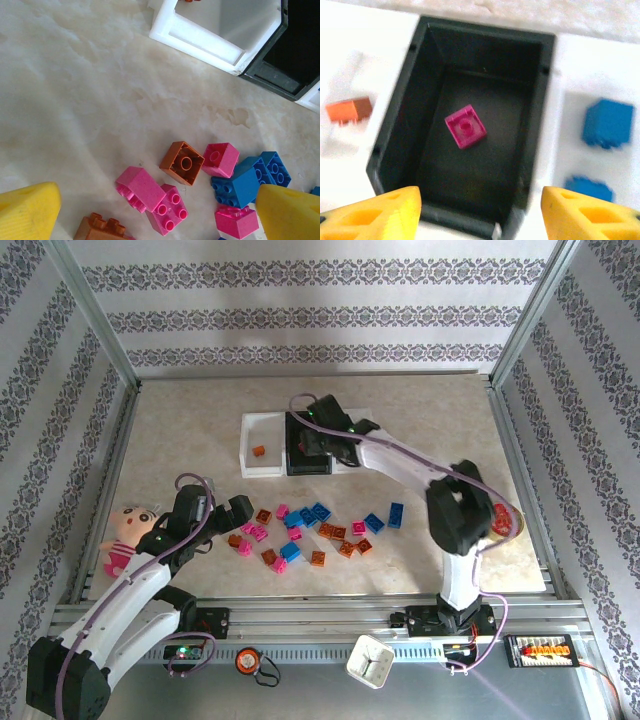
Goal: Sort the legos into containers by color
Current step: Pick up the lego from the middle-right of the table.
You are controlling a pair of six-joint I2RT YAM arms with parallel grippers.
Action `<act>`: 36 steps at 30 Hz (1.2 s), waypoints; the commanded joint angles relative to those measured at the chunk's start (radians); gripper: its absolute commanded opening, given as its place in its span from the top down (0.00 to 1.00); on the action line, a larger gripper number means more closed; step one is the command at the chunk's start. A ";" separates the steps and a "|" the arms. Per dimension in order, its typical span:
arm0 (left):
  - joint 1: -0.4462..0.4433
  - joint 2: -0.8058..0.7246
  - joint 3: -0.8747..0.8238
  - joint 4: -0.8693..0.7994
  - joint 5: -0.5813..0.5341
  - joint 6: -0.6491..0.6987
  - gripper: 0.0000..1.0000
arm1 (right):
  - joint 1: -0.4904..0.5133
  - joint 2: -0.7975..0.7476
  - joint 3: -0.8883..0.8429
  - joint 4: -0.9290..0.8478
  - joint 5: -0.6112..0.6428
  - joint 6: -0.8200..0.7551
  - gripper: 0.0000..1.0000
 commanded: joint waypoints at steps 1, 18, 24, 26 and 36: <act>-0.003 -0.007 -0.001 0.007 -0.002 -0.018 0.00 | 0.007 -0.145 -0.175 0.023 -0.002 0.060 0.35; 0.002 0.023 -0.049 0.115 0.034 -0.024 0.00 | -0.168 -0.516 -0.741 -0.006 0.013 0.337 0.32; 0.002 0.021 -0.054 0.106 0.033 -0.024 0.00 | -0.217 -0.459 -0.765 0.022 0.034 0.345 0.36; 0.002 0.017 -0.056 0.102 0.033 -0.025 0.00 | -0.226 -0.425 -0.764 0.028 0.022 0.338 0.38; 0.002 0.010 -0.053 0.095 0.031 -0.028 0.00 | -0.225 -0.368 -0.748 0.027 0.014 0.301 0.59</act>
